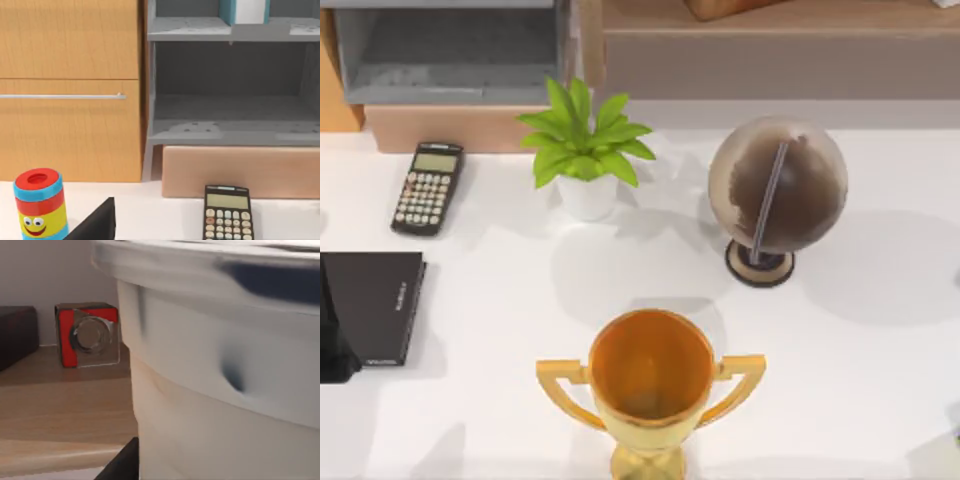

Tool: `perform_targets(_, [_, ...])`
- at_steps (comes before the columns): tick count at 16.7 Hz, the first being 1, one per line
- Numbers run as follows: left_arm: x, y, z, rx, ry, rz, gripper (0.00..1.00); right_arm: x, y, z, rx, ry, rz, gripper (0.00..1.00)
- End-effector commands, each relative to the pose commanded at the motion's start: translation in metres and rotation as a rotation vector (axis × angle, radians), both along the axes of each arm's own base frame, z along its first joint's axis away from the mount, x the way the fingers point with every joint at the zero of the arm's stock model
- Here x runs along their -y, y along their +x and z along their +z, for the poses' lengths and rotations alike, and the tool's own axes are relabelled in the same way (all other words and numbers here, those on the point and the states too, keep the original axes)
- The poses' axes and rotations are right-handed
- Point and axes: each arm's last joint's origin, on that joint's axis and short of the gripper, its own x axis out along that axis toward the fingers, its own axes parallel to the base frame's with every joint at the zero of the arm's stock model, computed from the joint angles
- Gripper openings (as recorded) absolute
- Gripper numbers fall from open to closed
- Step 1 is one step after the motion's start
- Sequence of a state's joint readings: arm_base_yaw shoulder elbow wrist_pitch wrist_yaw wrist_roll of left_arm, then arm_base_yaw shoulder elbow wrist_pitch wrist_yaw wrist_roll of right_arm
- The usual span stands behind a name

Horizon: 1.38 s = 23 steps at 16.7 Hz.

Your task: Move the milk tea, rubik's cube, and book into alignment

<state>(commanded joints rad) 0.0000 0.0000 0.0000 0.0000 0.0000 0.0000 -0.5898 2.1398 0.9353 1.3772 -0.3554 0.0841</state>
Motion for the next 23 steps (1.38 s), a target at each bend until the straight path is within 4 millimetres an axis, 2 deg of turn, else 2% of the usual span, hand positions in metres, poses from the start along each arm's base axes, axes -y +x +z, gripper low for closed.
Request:
perform_targets(3, [0.000, 0.000, 0.000, 0.000, 0.000, 0.000, 1.00, 0.000, 0.000, -0.002, 0.007, -0.002, -0.007, 0.00])
perform_targets(9, [0.000, 0.000, 0.000, 0.000, 0.000, 0.000, 1.00, -0.038, 0.021, -0.050, -0.152, 0.004, 0.175, 0.00])
perform_targets(13, [0.000, 0.000, 0.000, 0.000, 0.000, 0.000, 1.00, -0.039, 0.022, -0.051, -0.155, 0.003, 0.180, 0.00])
perform_targets(23, [0.000, 0.000, 0.000, 0.000, 0.000, 0.000, 1.00, -0.039, 0.022, -0.051, -0.155, 0.003, 0.180, 0.75])
